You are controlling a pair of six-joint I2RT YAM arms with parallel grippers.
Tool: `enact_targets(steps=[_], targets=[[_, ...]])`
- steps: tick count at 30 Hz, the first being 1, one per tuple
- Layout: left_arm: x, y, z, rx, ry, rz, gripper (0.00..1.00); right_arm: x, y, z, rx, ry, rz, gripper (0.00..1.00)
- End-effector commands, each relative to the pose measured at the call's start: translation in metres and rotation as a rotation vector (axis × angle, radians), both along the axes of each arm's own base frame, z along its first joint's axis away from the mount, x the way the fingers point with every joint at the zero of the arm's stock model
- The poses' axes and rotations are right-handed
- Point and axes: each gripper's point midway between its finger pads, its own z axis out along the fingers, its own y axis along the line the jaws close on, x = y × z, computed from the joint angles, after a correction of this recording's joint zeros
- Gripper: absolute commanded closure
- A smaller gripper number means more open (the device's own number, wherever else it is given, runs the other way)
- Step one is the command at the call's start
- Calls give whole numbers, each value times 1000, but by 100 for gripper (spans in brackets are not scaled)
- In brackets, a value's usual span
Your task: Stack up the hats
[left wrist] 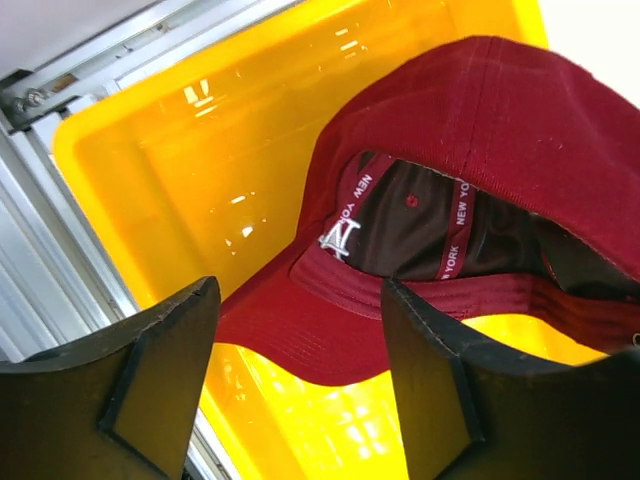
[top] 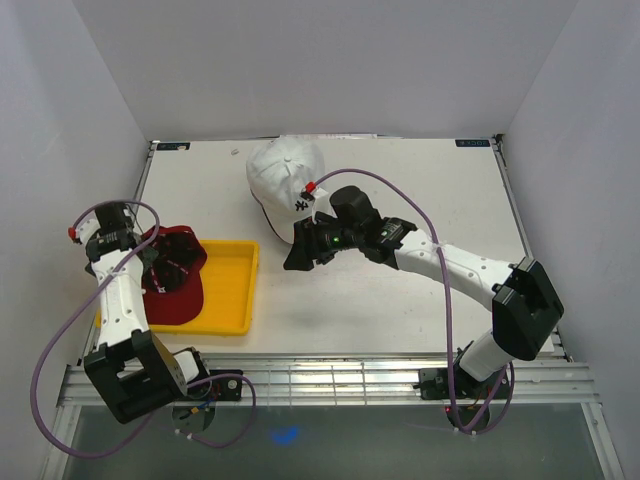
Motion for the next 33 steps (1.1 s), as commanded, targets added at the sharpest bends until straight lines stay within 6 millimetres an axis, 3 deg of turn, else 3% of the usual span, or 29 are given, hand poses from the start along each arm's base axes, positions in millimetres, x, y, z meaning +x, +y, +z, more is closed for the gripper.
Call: enact_targets(steps=[1, 15, 21, 26, 33], targets=[[6, -4, -5, -30, -33, -12, 26, 1, 8, 17, 35, -44, 36, 36], [0, -6, -36, -58, 27, 6, 31, -2, 4, 4, 7, -22, 41, 36], [2, -4, -32, -45, 21, -2, 31, -3, 3, 1, 1, -20, 40, 36], [6, 0, -16, -16, 0, -30, 22, -3, 3, -3, -1, -13, 40, 37], [1, 2, -21, -24, 48, -30, 21, -5, 3, -7, -7, -8, 41, 37]])
